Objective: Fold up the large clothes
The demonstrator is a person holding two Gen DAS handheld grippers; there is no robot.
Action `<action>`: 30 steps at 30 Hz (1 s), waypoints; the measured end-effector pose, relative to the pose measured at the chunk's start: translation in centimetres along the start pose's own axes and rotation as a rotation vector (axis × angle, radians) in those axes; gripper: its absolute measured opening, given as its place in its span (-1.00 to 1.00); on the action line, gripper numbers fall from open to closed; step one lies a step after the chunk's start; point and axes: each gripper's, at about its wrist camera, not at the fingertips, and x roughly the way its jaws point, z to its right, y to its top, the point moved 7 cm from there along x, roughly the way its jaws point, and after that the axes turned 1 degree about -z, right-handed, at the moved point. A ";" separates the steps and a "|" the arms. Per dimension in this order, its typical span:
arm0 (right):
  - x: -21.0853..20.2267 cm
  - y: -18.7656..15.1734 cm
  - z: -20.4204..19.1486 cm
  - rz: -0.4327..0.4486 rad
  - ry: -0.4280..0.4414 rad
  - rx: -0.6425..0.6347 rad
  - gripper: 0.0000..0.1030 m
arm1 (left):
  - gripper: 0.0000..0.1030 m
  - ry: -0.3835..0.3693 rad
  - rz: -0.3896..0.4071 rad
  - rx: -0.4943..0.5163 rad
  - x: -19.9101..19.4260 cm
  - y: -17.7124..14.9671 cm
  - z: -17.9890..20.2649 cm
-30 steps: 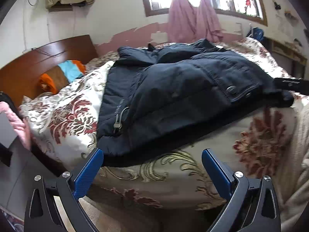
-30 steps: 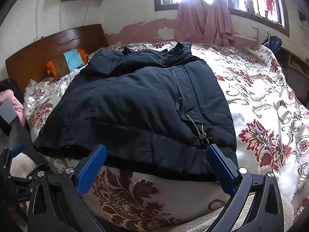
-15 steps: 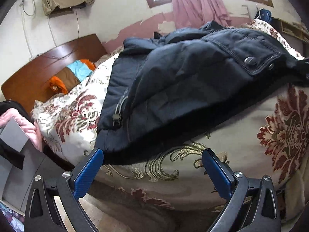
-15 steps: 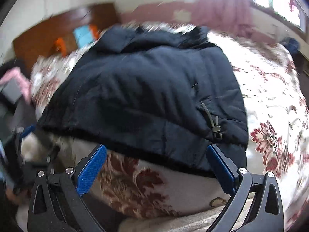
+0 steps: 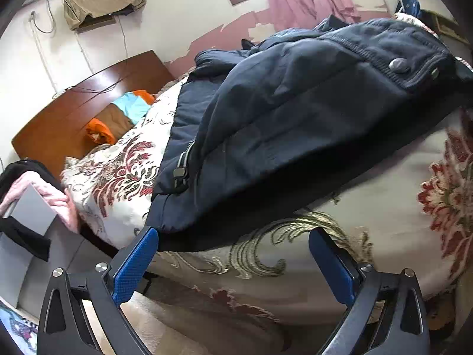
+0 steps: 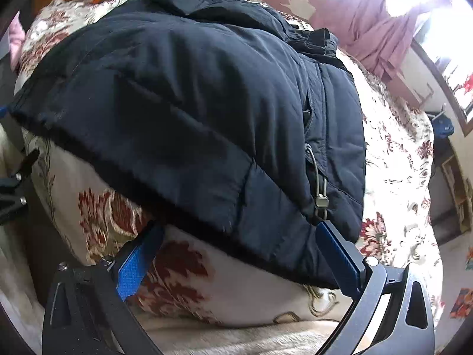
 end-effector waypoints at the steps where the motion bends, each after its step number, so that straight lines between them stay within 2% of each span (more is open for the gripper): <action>1: 0.0 0.2 0.0 0.009 0.000 0.009 0.96 | 0.99 0.008 -0.002 -0.002 0.1 0.0 -0.1; 8: -1.3 0.5 2.5 0.126 -0.074 0.128 0.96 | 0.99 0.106 0.045 0.047 0.7 0.6 -0.3; 13: -1.9 0.5 4.0 0.209 0.005 0.262 0.95 | 0.99 0.137 0.040 0.063 1.5 0.7 0.0; 16: -2.0 0.9 4.5 0.266 0.005 0.274 0.95 | 0.99 0.152 0.039 0.050 1.6 0.9 -0.3; 19: -2.7 1.1 4.5 0.328 -0.001 0.270 0.95 | 0.99 0.209 0.081 0.015 1.2 1.6 -1.6; 21: -3.1 1.1 4.4 0.355 -0.016 0.270 0.95 | 0.99 0.219 0.124 -0.042 0.5 2.2 -2.8; 25: -3.7 1.1 4.4 0.383 -0.029 0.280 0.95 | 0.99 0.205 0.191 -0.139 -0.6 2.9 -4.6; 30: -4.3 1.2 4.4 0.411 -0.035 0.283 0.95 | 0.98 0.195 0.215 -0.169 -0.9 3.3 -5.2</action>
